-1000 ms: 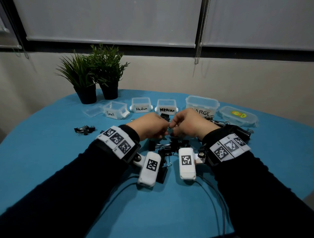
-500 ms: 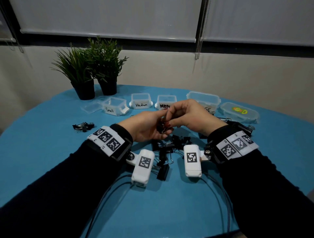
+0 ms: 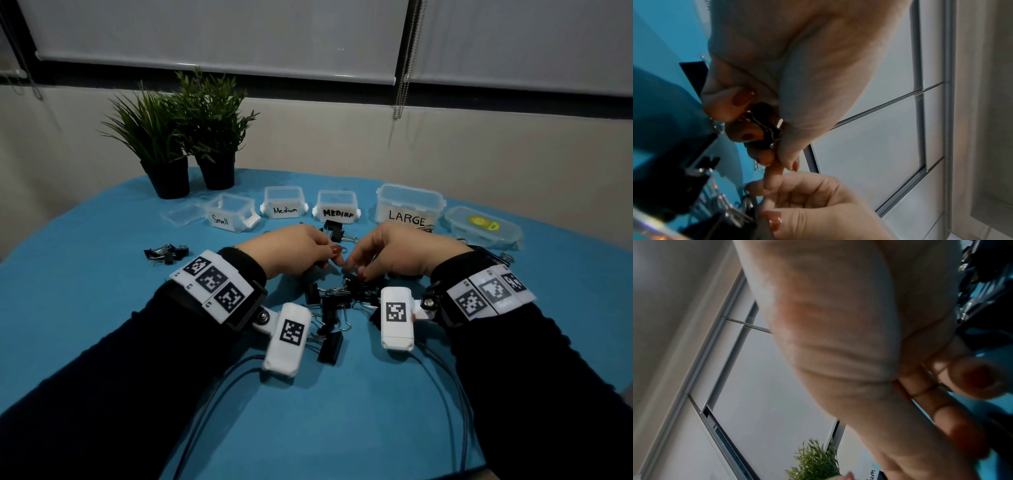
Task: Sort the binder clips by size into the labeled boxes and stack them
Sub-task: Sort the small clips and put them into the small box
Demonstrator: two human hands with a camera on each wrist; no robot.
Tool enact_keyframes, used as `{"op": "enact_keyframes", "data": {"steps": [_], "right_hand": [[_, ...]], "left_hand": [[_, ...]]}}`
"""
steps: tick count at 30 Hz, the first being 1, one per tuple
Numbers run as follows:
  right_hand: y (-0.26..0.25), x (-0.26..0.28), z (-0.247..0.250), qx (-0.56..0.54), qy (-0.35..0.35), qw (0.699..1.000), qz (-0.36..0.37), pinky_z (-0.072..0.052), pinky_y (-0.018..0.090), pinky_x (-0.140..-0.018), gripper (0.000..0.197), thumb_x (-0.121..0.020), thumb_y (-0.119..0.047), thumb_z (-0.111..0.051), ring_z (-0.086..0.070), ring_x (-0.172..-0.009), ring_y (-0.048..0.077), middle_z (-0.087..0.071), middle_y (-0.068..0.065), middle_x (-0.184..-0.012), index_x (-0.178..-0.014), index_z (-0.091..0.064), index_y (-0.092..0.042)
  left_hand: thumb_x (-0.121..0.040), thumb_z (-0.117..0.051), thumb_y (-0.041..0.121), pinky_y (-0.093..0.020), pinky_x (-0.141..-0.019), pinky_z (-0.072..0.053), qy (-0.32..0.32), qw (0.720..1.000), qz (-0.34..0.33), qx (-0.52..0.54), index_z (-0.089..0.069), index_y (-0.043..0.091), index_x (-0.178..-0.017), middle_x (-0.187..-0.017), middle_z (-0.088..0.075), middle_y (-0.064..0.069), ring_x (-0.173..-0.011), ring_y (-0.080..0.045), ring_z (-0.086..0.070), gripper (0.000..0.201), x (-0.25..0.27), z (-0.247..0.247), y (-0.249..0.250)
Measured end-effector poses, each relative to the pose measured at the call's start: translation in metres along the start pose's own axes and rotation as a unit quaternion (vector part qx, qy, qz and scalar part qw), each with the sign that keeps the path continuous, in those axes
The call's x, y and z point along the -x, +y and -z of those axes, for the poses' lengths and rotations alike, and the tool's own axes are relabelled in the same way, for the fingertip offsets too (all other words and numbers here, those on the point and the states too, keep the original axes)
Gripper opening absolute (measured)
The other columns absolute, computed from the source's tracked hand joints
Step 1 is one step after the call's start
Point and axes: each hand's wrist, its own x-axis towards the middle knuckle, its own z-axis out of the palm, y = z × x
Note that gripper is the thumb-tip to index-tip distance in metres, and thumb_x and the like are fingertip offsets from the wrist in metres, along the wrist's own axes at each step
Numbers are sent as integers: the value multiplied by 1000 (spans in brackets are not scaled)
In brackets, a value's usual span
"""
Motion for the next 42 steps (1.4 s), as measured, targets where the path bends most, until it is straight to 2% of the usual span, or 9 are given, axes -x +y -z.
{"op": "enact_keyframes", "data": {"steps": [5,11,20,25,28,31,34,38,42], "right_hand": [[0,-3,-5,-3,-7,1000,16,-55,43,-96,25,-81,-16,-81,-69,-84,12,-76,-10,-88,-88,-77,-39],[-4,-2,-9,2,-39,998,43,-57,41,-95,32,-86,-8,-73,-74,-96,22,-78,-7,-95,-101,-77,-36],[-3,-5,-12,19,3,1000,12,-55,37,-86,18,-82,-15,-79,-63,-82,15,-70,-2,-91,-91,-66,-25],[-5,-4,-9,-58,66,996,-12,-49,22,-62,17,-79,-5,-81,-66,-68,12,-73,1,-79,-89,-70,-12],[-3,-5,-7,-115,79,990,-19,-57,33,-66,19,-82,4,-73,-75,-80,29,-76,17,-87,-94,-68,-10],[1,-6,-5,-112,78,990,-14,-60,42,-76,24,-85,8,-65,-73,-78,32,-73,21,-87,-95,-68,-13],[3,-4,0,-96,66,993,-18,-59,42,-70,24,-84,4,-66,-72,-71,32,-75,16,-82,-93,-65,-18],[2,3,4,-73,35,997,-19,-47,24,-52,19,-85,4,-65,-63,-58,16,-74,9,-74,-84,-67,-14],[-3,8,6,-45,28,998,-28,-43,17,-45,16,-80,-3,-74,-58,-47,4,-73,1,-69,-87,-79,-16]], "left_hand": [[-91,-68,45,-25,-70,-41,-56,995,-61,-51,-74,35,-96,-62,-60,24,-55,6,-49,12,5,-2,5],[-68,-90,39,-33,-89,-49,-107,989,-93,-41,-77,40,-98,-75,-60,8,-76,-6,-57,32,9,-1,7],[-69,-91,37,-23,-62,-40,-24,997,-65,-39,-74,25,-90,-65,-56,12,-56,-5,-48,30,2,-5,2],[-75,-87,38,-12,-52,-39,80,996,-39,1,-72,16,-93,-68,-61,10,-55,-2,-52,33,-5,2,-6],[-76,-87,36,-17,-50,-38,151,988,-26,13,-68,16,-93,-69,-59,6,-57,-7,-51,32,-6,6,-10],[-75,-89,21,-17,-48,-39,180,982,-39,31,-67,19,-94,-65,-54,6,-52,-8,-48,29,-6,8,-12],[-71,-91,21,-21,-54,-41,112,991,-78,10,-74,22,-88,-66,-51,6,-56,-9,-45,24,-3,7,-6],[-71,-89,38,-21,-59,-38,-2,993,-83,-78,-79,35,-94,-68,-52,12,-59,-5,-45,25,0,2,-3],[-73,-87,41,-23,-63,-40,-19,992,-79,-98,-79,40,-94,-72,-55,12,-63,-6,-48,23,-1,3,-5]]}}
